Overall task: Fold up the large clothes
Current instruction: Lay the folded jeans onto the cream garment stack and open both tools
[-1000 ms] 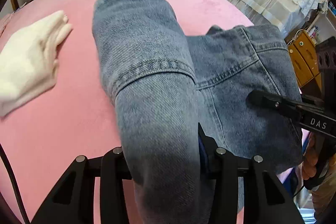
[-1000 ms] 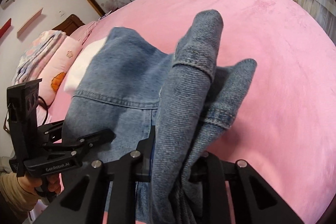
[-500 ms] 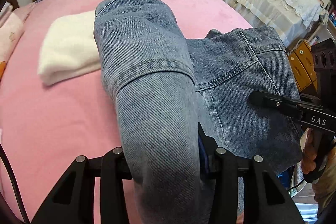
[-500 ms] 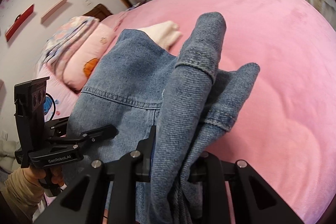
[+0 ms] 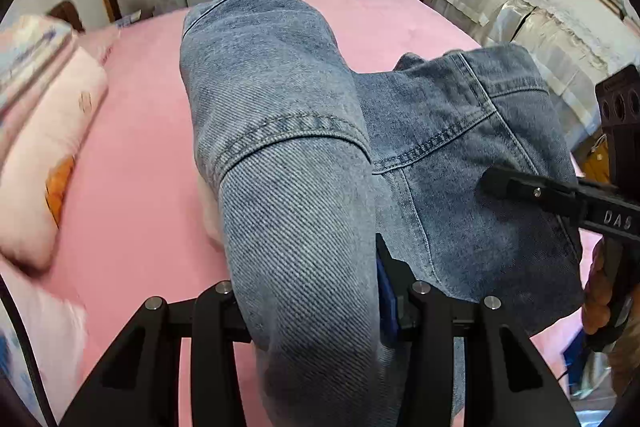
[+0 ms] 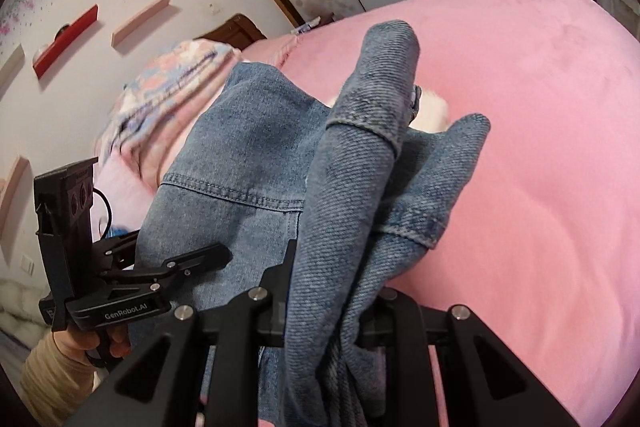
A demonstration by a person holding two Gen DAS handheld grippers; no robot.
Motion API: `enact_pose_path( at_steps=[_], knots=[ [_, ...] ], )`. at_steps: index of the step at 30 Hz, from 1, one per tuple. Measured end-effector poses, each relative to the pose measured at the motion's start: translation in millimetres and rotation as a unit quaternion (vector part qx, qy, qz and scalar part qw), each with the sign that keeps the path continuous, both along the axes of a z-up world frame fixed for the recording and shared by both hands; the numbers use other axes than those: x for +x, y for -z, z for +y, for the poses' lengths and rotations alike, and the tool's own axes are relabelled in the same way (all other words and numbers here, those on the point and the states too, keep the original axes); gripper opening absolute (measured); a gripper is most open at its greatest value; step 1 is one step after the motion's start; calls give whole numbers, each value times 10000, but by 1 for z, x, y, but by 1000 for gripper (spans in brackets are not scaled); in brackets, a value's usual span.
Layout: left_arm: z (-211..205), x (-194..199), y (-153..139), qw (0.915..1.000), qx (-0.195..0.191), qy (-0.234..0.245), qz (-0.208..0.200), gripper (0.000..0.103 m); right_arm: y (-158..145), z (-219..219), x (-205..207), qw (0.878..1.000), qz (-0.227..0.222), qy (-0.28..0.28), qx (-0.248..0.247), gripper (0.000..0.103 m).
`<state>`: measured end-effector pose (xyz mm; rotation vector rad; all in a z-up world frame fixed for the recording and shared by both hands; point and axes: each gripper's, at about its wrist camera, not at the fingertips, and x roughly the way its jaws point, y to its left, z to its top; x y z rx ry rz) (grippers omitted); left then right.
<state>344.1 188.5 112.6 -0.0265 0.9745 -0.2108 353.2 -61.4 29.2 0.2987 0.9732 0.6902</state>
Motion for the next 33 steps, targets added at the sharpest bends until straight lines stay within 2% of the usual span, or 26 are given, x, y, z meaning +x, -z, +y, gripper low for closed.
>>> enact_pose_path(
  at_steps=[4,8,11,14,15,16,17,19,22,23,25,27,30,33],
  knots=[
    [31,69,2,9997,193,26,-171,44,2,36,66,9997,-125,66,206,20],
    [53,138,25,9996,225,-67,-128,44,23,60,124,9991,-62,166,394,20],
    [62,175,62,9997,97,-243,31,45,53,73,164,9987,120,295,404,20],
    [68,205,113,9976,-86,-489,480,47,90,78,191,9984,286,485,64,20],
    [68,211,133,9959,-54,-625,650,55,101,79,198,9980,328,539,-95,20],
    [66,214,149,9948,-7,-737,709,64,116,80,204,9966,411,643,-313,20],
    [65,216,156,9949,49,-762,664,69,134,79,210,9946,541,732,-496,21],
    [68,219,164,9956,79,-785,505,87,155,74,211,9935,550,859,-509,24],
    [80,221,169,9959,-66,-770,475,94,161,67,205,9952,345,807,-440,27],
    [85,223,171,9958,-80,-783,463,95,161,67,203,9957,276,767,-451,31],
    [94,227,170,9955,-31,-853,400,101,158,67,202,9954,147,726,-603,39],
    [95,228,170,9954,76,-910,298,103,153,60,197,9927,-10,795,-902,56],
    [88,211,161,9941,244,-1046,130,103,138,52,182,9868,-340,862,-1325,58],
    [86,194,145,9896,467,-1362,-74,103,126,45,175,9826,-410,979,-1524,58]
  ],
)
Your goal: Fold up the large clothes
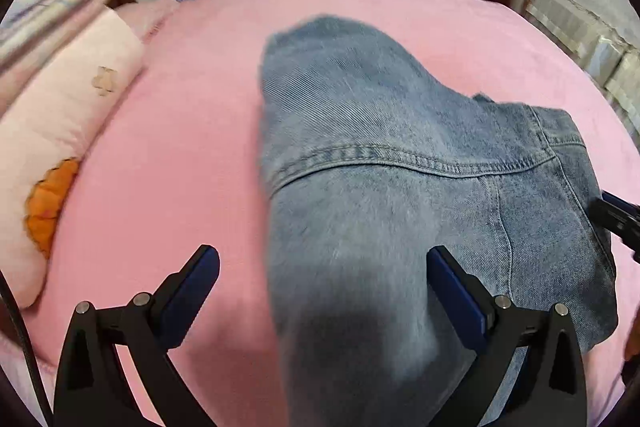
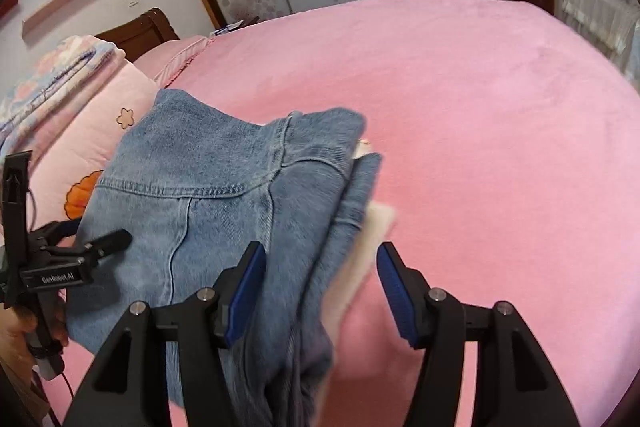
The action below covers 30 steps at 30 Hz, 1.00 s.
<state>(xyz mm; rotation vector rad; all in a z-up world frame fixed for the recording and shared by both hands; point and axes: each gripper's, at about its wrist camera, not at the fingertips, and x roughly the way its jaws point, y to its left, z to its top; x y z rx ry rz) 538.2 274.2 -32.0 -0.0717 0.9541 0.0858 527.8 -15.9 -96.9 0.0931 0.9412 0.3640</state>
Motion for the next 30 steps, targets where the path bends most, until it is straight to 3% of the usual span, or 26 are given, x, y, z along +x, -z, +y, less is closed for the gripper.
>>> enact_pose_path(
  at_steps=[3,9,14,19,25,30],
  knots=[
    [-1,-21,-21,9989,112,-407,-190,103,-16,-14,-15,9999,-57,81,-108,58],
    [-7,-84,-71,9956,-365,-769,-395,103,-56,-32,-62,9996,-120,87,-259,58],
    [-33,-140,-110,9941,-259,-892,-566,103,-96,-44,-110,9992,-260,19,-287,58],
    [-65,-201,-141,9944,-345,-754,-660,103,-132,-64,-165,9986,-422,-32,-304,58],
    [-103,-269,-176,9943,-113,-489,-937,103,-162,-91,-223,9981,-578,2,-235,58],
    [-128,-311,-196,9940,-338,-169,-1027,103,-178,-109,-268,9970,-729,1,-251,58]
  ],
)
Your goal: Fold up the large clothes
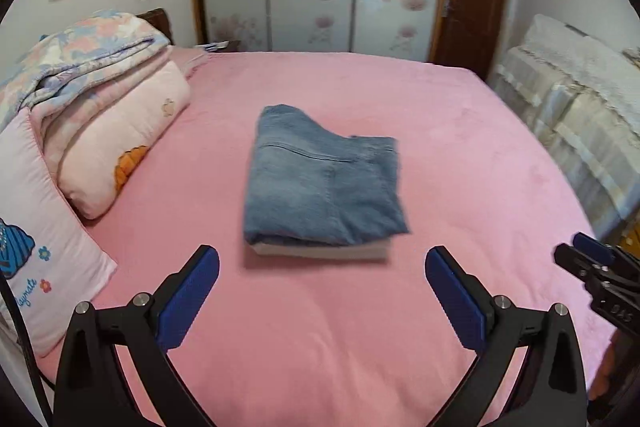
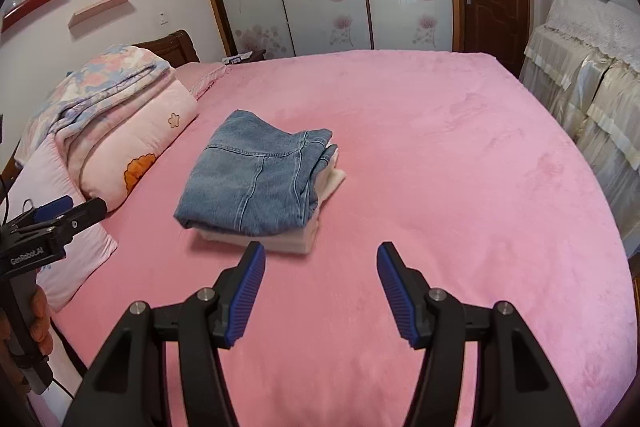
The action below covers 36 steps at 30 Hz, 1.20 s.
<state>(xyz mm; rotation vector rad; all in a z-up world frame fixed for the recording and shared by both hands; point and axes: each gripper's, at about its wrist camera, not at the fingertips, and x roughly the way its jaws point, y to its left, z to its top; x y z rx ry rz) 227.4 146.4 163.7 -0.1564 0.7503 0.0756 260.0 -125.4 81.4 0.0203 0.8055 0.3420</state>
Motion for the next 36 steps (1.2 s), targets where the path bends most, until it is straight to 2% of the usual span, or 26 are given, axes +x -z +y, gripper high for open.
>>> enact_pose_path(
  at_steps=[4,10,16,22,30,36],
  knots=[
    [-30,-34,-6,9997,213,106,-106,103,-7,-13,-34,9999,-109,6,18,58],
    [-64,-80,5,9998,42,-23,-206,103,2,-33,-79,9998,-104,141,-21,59],
    [-94,-124,30,9996,-250,-105,-4,103,17,-57,-126,9992,-117,392,14,59],
    [-122,-162,53,9996,-155,-93,201,103,30,-71,-169,9982,-151,587,6,59],
    [-145,-185,68,9991,-119,98,386,103,39,-74,-201,9973,-272,667,-123,62],
    [-154,-187,75,9989,-46,167,432,102,48,-73,-207,9979,-165,615,-122,62]
  ],
)
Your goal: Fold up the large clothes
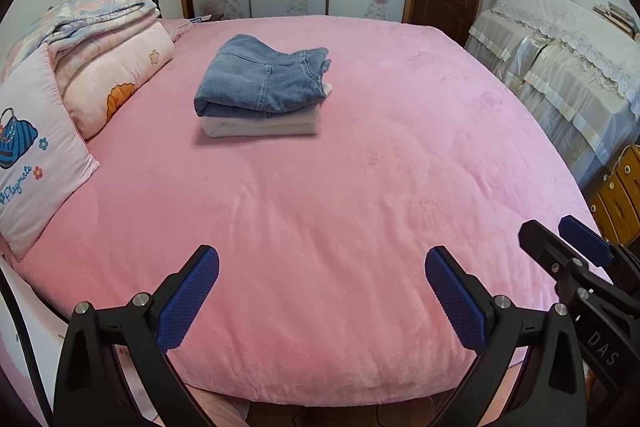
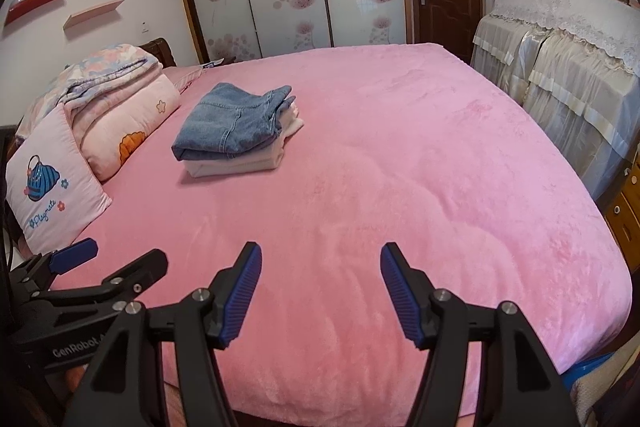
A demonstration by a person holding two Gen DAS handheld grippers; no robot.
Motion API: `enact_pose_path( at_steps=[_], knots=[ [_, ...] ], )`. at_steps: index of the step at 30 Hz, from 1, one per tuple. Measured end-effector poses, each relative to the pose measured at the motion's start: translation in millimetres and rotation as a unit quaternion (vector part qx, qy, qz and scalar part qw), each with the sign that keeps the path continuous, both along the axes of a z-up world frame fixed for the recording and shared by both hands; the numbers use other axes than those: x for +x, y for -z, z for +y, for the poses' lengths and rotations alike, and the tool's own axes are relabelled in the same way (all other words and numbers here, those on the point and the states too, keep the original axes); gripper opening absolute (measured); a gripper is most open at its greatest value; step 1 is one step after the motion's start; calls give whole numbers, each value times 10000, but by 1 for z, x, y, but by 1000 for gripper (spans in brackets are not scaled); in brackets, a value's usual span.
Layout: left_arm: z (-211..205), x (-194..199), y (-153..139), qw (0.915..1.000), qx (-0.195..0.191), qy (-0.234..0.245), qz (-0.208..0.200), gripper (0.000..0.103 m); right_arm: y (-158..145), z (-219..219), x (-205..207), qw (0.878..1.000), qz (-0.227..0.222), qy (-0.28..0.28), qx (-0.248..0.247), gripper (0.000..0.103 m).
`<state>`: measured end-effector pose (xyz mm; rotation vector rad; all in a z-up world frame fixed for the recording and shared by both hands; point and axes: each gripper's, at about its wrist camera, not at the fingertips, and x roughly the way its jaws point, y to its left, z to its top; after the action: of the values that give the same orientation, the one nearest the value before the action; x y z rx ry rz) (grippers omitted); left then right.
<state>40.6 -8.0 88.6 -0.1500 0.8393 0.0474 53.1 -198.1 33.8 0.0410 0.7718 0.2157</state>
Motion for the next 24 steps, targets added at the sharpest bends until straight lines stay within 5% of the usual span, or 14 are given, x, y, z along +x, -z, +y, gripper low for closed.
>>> enact_pose_path(
  at_steps=[24],
  knots=[
    [1,7,16,9997,-92,-31,243,102,21,1,3,9995,253,170,-71,62]
  ],
)
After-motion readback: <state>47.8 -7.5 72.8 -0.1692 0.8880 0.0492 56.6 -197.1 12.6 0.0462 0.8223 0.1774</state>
